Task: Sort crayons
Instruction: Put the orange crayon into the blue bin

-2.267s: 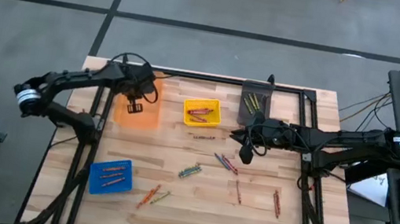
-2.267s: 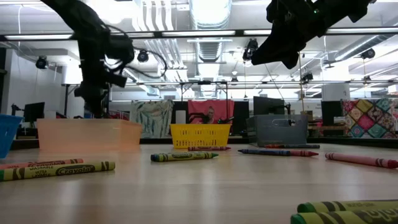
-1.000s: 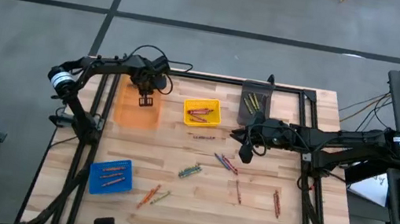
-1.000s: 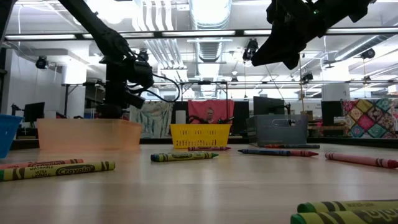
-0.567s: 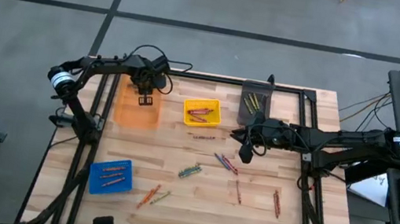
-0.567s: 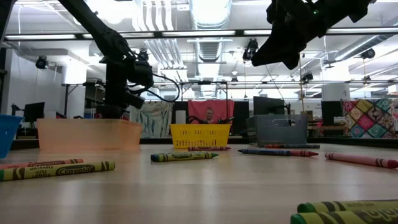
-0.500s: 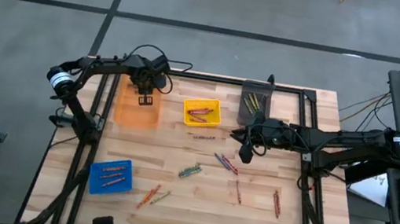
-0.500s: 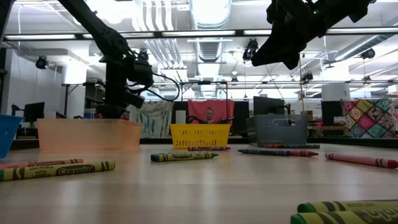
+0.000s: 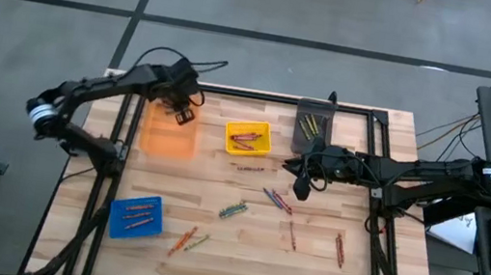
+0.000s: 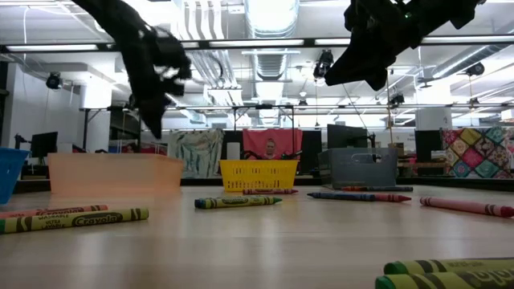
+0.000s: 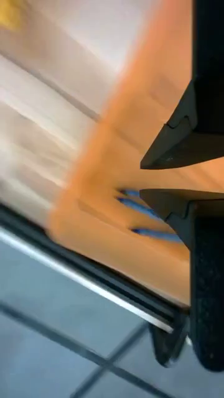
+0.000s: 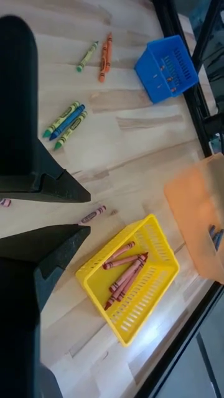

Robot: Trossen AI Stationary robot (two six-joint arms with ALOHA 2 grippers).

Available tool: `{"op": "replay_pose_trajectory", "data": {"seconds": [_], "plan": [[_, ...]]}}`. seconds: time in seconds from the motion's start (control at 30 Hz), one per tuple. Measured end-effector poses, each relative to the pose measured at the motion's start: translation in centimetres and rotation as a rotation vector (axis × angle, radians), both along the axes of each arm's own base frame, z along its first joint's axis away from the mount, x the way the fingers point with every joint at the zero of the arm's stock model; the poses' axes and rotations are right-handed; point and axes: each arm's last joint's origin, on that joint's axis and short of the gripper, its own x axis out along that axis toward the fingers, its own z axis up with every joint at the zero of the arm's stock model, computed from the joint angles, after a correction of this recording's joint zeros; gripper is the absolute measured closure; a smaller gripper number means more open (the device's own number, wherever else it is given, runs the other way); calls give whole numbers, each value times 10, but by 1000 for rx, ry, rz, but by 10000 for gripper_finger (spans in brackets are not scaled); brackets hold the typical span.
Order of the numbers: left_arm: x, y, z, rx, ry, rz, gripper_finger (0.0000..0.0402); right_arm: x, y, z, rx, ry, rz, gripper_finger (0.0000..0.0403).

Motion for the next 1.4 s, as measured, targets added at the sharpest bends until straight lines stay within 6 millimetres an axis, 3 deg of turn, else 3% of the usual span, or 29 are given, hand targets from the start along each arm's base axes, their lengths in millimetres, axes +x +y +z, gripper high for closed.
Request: {"op": "replay_pose_trajectory", "data": {"seconds": [0.2,0.33,0.77,1.0,1.4], "plan": [[4,-42,29,100,-279,-28,362,0,0,0,38,-10,-23,346],[9,-71,36,133,-416,-119,362,0,0,1,68,-21,-41,346],[39,-141,23,169,-735,-430,362,-1,0,0,160,3,-84,346],[54,-158,16,167,-809,-501,362,-6,1,-1,226,113,-120,346],[80,-158,6,149,-752,-513,362,-24,11,-17,450,364,-193,346]]}}
